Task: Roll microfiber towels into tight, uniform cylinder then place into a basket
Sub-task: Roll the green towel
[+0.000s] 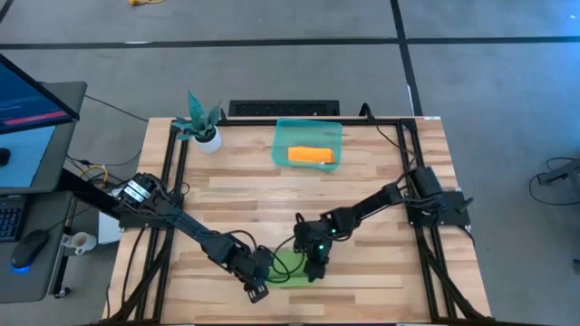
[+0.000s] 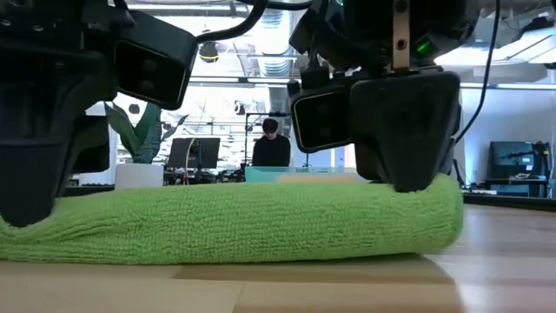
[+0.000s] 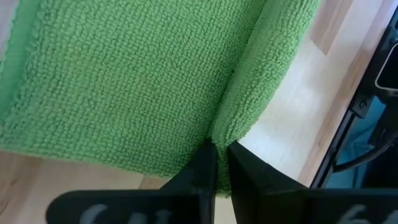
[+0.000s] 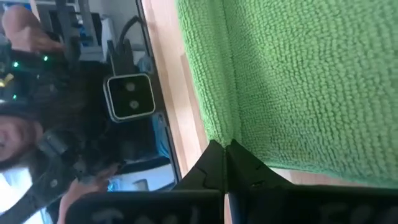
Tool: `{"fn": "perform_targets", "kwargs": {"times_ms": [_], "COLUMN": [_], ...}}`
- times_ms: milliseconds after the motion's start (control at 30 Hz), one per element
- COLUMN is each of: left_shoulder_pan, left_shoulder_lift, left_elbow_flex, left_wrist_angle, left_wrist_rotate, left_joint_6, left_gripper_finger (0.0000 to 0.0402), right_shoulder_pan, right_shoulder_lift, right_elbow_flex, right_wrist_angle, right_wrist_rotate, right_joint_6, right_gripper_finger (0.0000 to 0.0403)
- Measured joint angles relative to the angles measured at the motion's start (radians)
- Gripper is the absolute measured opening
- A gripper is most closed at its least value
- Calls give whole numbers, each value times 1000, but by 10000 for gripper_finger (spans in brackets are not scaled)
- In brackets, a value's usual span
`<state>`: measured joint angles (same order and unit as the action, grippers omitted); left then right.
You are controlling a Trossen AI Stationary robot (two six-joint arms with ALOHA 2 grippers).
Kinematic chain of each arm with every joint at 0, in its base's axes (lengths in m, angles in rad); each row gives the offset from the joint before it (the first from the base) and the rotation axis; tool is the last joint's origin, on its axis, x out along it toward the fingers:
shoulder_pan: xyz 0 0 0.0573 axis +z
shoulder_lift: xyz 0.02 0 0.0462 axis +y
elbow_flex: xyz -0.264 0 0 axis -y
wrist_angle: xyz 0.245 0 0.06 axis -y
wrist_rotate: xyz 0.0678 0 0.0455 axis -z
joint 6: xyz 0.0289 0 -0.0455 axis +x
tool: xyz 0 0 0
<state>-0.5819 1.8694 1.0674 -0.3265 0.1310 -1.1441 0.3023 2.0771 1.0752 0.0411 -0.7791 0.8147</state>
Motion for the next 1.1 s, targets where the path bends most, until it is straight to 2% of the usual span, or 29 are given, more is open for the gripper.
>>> {"fn": "perform_targets", "kwargs": {"times_ms": [400, 567, 867, 967, 1100], "left_shoulder_pan": [-3, -3, -1, 8, 6], "left_shoulder_lift": [-2, -2, -3, -7, -40], "left_elbow_flex": [-1, -1, 0, 0, -3], "left_wrist_angle": [-19, -23, -26, -31, -106], "left_wrist_rotate": [-32, -34, 0, 20, -15], "left_joint_6": [97, 176, 201, 221, 242], "left_gripper_finger": [24, 63, 138, 149, 146], "right_shoulder_pan": [-14, -14, -15, -14, -14], "right_shoulder_lift": [-1, -1, -1, -1, -1], "right_elbow_flex": [4, 4, 4, 4, 4], "right_wrist_angle": [21, 25, 27, 27, 25], "right_wrist_rotate": [65, 71, 71, 71, 70], "right_joint_6": [145, 169, 173, 169, 160], "right_gripper_finger": [12, 8, 10, 11, 12]}}
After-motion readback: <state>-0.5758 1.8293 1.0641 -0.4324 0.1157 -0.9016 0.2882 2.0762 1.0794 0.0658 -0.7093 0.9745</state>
